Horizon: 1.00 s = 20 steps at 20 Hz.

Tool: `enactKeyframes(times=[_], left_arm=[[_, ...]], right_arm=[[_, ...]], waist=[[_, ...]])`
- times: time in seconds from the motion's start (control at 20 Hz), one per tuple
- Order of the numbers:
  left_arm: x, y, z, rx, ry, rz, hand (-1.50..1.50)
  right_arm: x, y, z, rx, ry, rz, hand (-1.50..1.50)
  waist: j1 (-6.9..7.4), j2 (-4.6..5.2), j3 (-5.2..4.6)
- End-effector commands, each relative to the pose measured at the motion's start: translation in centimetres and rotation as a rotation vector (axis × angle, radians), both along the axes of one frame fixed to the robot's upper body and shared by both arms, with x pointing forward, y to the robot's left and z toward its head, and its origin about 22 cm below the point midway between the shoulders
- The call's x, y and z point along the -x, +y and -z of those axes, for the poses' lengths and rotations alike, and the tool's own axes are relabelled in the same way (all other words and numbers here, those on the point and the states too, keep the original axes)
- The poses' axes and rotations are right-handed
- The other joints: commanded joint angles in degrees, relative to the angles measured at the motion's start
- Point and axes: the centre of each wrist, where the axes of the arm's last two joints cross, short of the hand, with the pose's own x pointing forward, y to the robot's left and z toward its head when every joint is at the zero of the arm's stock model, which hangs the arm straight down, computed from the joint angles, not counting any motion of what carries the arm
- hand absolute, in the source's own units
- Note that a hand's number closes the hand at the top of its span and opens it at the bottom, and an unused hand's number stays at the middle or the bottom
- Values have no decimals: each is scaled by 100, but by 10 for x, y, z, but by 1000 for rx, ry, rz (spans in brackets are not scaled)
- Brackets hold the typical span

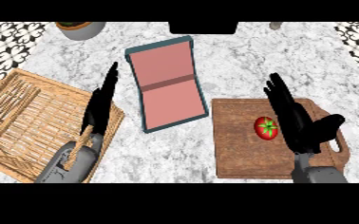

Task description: Pick the tomato from the cutting board and place it in the cardboard box

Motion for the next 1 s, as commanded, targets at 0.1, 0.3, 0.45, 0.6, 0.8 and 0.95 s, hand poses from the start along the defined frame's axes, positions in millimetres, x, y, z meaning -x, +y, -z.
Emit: enactKeyframes(times=[0.1,0.3,0.45,0.6,0.8,0.95], left_arm=[[-3,82,-20,-169,-38,-134,0],[10,107,5,-256,-4,-108,0],[19,145,7,-294,11,-186,0],[29,153,12,-283,8,-204,0],[25,165,6,-283,22,-196,0],[35,163,19,-303,13,-201,0]], right_arm=[[-6,-15,-10,-25,-90,-75,-150],[-13,-68,-60,573,-233,-236,-150],[22,-89,-8,731,-147,-297,-150],[46,-104,45,289,-251,-157,-150],[43,-142,50,233,-370,-230,-150],[35,-170,38,459,-402,-269,-150]], waist=[[-101,108,-113],[207,-18,-338],[-40,121,-109],[-104,131,-82],[-95,143,-90],[-59,148,-97]])
